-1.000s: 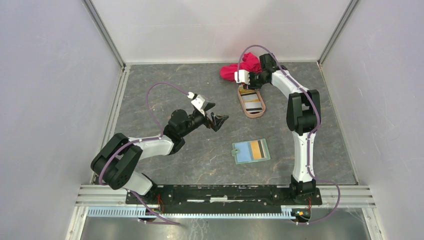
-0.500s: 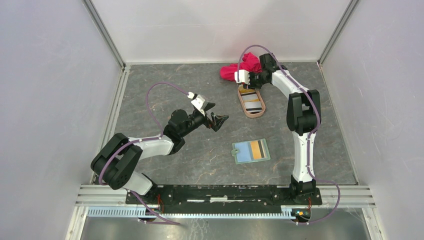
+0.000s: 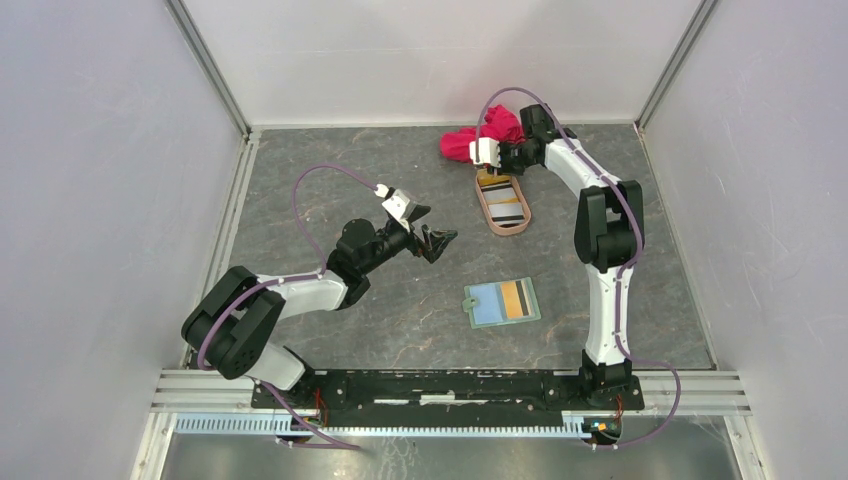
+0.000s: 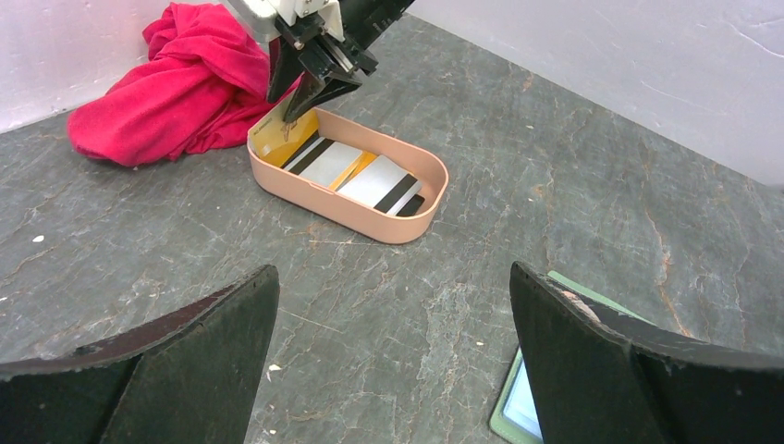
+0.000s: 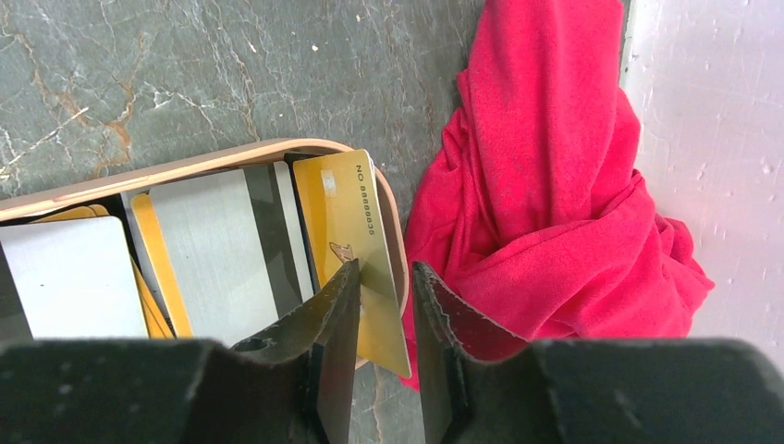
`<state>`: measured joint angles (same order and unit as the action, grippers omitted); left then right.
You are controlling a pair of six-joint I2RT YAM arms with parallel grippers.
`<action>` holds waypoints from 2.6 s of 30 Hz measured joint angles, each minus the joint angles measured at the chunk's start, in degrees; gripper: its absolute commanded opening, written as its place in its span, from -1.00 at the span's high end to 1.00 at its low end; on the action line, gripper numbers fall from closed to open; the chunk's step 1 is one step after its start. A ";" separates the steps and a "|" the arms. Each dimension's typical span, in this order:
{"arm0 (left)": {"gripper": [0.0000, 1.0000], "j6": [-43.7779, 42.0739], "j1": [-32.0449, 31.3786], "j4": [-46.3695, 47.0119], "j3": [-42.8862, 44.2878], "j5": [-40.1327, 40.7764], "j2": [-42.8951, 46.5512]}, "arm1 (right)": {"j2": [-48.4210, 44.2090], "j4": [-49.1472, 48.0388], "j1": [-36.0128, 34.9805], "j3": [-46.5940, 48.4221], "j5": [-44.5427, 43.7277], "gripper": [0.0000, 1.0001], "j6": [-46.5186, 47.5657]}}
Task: Put the credit cards into the card holder
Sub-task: Pick up the credit card from the storage box.
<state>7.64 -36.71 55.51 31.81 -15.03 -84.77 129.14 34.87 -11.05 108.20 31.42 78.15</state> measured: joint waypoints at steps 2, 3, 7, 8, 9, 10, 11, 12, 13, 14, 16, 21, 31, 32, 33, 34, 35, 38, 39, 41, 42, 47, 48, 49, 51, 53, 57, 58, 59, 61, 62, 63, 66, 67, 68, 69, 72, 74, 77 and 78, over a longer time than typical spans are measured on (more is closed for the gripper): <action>-1.00 0.00 0.00 0.09 0.00 0.00 0.02 | -0.20 0.20 0.00 0.00 0.00 0.44 0.17; -1.00 0.00 0.00 0.17 -0.02 0.00 0.00 | -0.22 0.33 0.00 0.00 0.02 0.49 0.31; -1.00 0.00 0.00 0.35 -0.02 -0.02 0.02 | -0.39 0.94 0.00 -0.11 0.02 0.66 1.01; -1.00 0.00 0.00 0.35 -0.02 -0.02 0.02 | -0.42 1.22 0.00 -0.13 0.02 0.71 1.22; -1.00 0.00 0.00 0.37 -0.02 -0.02 0.02 | -0.44 1.40 0.00 -0.17 0.02 0.74 1.29; -1.00 0.00 0.00 0.37 -0.02 -0.02 0.02 | -0.44 1.55 0.00 -0.22 0.02 0.79 1.42; -1.00 0.00 0.00 0.35 -0.02 -0.02 0.02 | -0.46 1.73 0.00 -0.24 0.04 0.85 1.64; -1.00 0.00 0.00 0.37 -0.02 -0.02 0.02 | -0.52 1.90 0.00 -0.24 0.04 0.89 1.70; -1.00 0.00 0.00 0.35 -0.02 -0.02 0.02 | -0.63 2.14 0.00 -0.24 0.07 0.94 1.81; -1.00 0.00 0.00 0.37 -0.02 -0.02 0.02 | -0.74 2.51 0.00 -0.24 0.11 0.97 1.84; -1.00 0.00 0.00 0.37 -0.02 0.00 0.00 | -0.96 3.19 0.00 -0.33 0.20 1.00 1.90; -1.00 0.00 0.00 0.37 -0.02 -0.02 0.00 | -1.40 3.34 0.00 -0.87 0.26 1.00 2.54; -1.00 0.00 0.00 0.37 -0.02 -0.02 0.00 | -2.69 5.07 0.02 -1.29 1.18 1.00 3.98; -1.00 0.00 0.00 0.37 -0.02 -0.02 0.02 | -2.93 5.14 0.04 -1.40 1.27 1.00 3.96; -1.00 0.00 0.00 0.37 -0.02 -0.02 0.00 | -3.21 5.14 0.09 -1.55 1.42 1.00 3.74; -1.00 0.00 0.00 0.37 -0.02 -0.02 0.00 | -3.52 5.09 0.13 -1.64 1.57 1.00 3.28; -1.00 0.00 0.00 0.37 -0.02 -0.02 0.02 | -3.69 5.01 0.20 -1.66 1.57 1.00 2.84; -1.00 0.00 0.00 0.37 -0.02 -0.04 0.02 | -4.20 3.74 0.48 -1.75 1.44 1.00 0.66; -1.00 0.00 0.00 0.37 -0.02 -0.04 0.02 | -4.28 3.15 0.57 -1.75 1.27 1.00 0.00; -1.00 0.00 0.00 0.37 -0.02 -0.02 0.02 | -4.44 1.64 0.68 -1.75 0.72 1.00 -1.46; -1.00 0.00 0.00 0.37 -0.02 -0.04 0.02 | -4.46 1.16 0.68 -1.75 0.46 1.00 -2.01; -1.00 0.00 0.00 0.37 -0.02 -0.02 0.00 | -4.46 -0.83 0.72 -1.75 -1.05 1.00 -4.74; -1.00 0.00 0.00 0.37 -0.02 -0.04 0.02 | -4.46 -1.05 0.72 -1.75 -1.18 1.00 -5.07; -1.00 0.00 0.00 0.37 -0.02 -0.04 0.02 | -4.48 -1.11 0.72 -1.75 -1.31 1.00 -5.31; -0.99 0.00 0.00 0.37 -0.02 -0.02 0.02 | -4.46 -1.11 0.72 -1.75 -1.33 1.00 -5.68; -1.00 0.00 0.00 0.37 -0.02 -0.04 0.02 | -4.48 -0.85 0.70 -1.75 -0.87 1.00 -5.68; -1.00 0.00 0.00 0.37 -0.02 -0.04 0.00 | -4.48 0.13 0.72 -1.75 0.72 1.00 -4.83; -1.00 0.00 0.00 0.37 -0.02 -0.04 0.02 | -4.50 0.37 0.72 -1.75 1.01 1.00 -4.61; -1.00 0.00 0.00 0.37 -0.02 -0.04 0.00 | -4.50 0.74 0.72 -1.75 1.20 1.00 -4.28; -1.00 0.00 0.00 0.37 -0.02 -0.04 0.00 | -4.50 1.68 0.72 -1.75 1.66 1.00 -3.41; -1.00 0.00 0.00 0.37 -0.02 -0.04 0.00 | -4.50 2.32 0.72 -1.75 1.90 1.00 -3.02; -1.00 0.00 0.00 0.37 -0.02 -0.04 0.02 | -4.50 2.86 0.72 -1.75 2.08 1.00 -2.67; -1.00 0.00 0.00 0.39 -0.07 -0.07 0.02 | -4.59 4.09 0.72 -1.92 2.47 1.00 -1.81; -1.00 0.00 0.00 0.37 -0.09 -0.04 0.02 | -4.72 4.26 0.72 -2.16 2.47 1.00 -1.70; -1.00 0.00 0.00 0.37 -0.09 -0.04 0.00 | -4.85 4.50 0.72 -2.38 2.49 1.00 -1.60; -1.00 0.00 0.00 0.39 -0.09 -0.07 0.02 | -5.07 4.87 0.72 -2.71 2.58 1.00 -1.55; -1.00 0.00 0.00 0.39 -0.09 -0.04 0.02 | -5.86 6.21 0.72 -3.10 2.99 1.00 -1.60; -1.00 0.00 0.00 0.46 -0.17 -0.07 0.02 | -6.69 7.17 0.76 -3.15 3.45 1.00 -2.16; -1.00 0.07 0.02 0.98 -0.87 -0.09 0.17 | -10.40 8.50 0.96 -5.46 5.20 1.00 -4.46; -1.00 0.15 0.20 1.09 -1.16 -0.15 0.33 | -12.59 9.16 1.07 -6.95 6.19 1.00 -5.53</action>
<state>7.79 -36.51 56.60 30.65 -15.18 -84.44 116.55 44.03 -9.98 101.25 37.60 72.62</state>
